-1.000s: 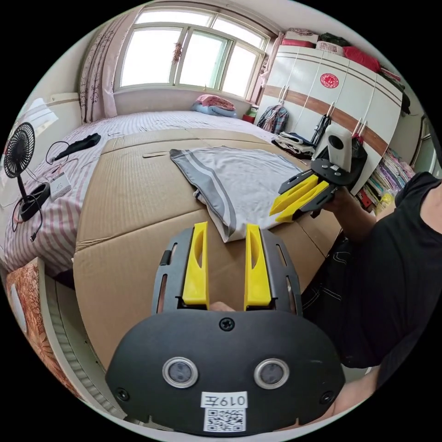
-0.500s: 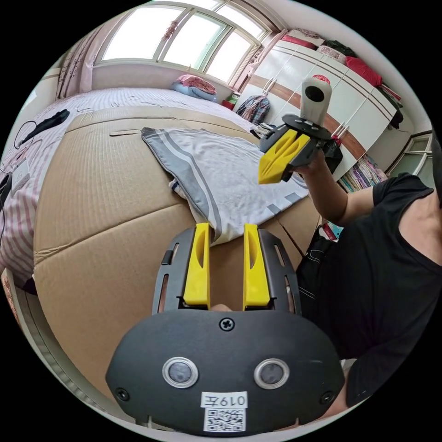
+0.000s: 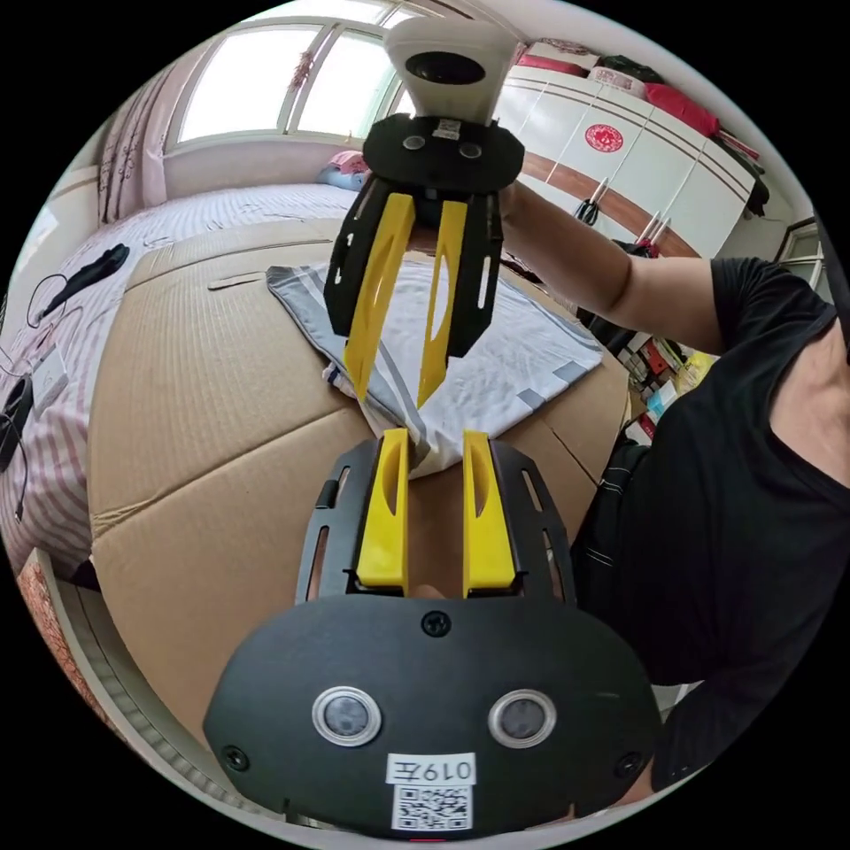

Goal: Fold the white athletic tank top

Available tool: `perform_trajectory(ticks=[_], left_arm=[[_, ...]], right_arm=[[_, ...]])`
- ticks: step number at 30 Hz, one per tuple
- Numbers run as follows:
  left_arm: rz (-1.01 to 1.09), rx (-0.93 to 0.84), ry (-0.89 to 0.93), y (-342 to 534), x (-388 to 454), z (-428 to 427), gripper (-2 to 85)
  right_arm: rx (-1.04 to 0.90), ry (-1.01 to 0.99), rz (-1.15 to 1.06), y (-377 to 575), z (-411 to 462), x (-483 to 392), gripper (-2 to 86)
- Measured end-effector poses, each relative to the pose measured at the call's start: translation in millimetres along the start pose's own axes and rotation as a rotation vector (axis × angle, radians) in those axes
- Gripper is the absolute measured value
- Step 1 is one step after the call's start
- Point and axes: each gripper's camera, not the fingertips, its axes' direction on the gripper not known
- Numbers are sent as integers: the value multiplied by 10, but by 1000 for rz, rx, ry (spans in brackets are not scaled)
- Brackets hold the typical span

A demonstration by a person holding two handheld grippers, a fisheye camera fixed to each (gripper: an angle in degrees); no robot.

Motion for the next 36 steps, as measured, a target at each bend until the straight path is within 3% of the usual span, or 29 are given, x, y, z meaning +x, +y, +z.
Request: perform_trajectory(ticks=[4,9,15,21,25,29,36], left_arm=[[59,-56,-35,-17,138,84,81],[140,-56,-71,-21,299,62,75],[181,-77,-93,-83,324,103,67],[142,-130,2,-75,220,149,34],[70,-131,32,15,165,150,28],[-11,-129,56,78,80,184,26],[-59,-112,67,131,34,200,21]], right_arm=[[-115,-62,-77,-255,102,183,76],[-208,-88,-110,-384,105,329,6],[-137,-75,-100,-408,-67,485,-8],[-79,-36,-34,-324,-144,644,22],[47,40,103,-24,-238,793,60],[209,70,328,423,-334,1089,33],[200,99,359,603,-231,1208,55]])
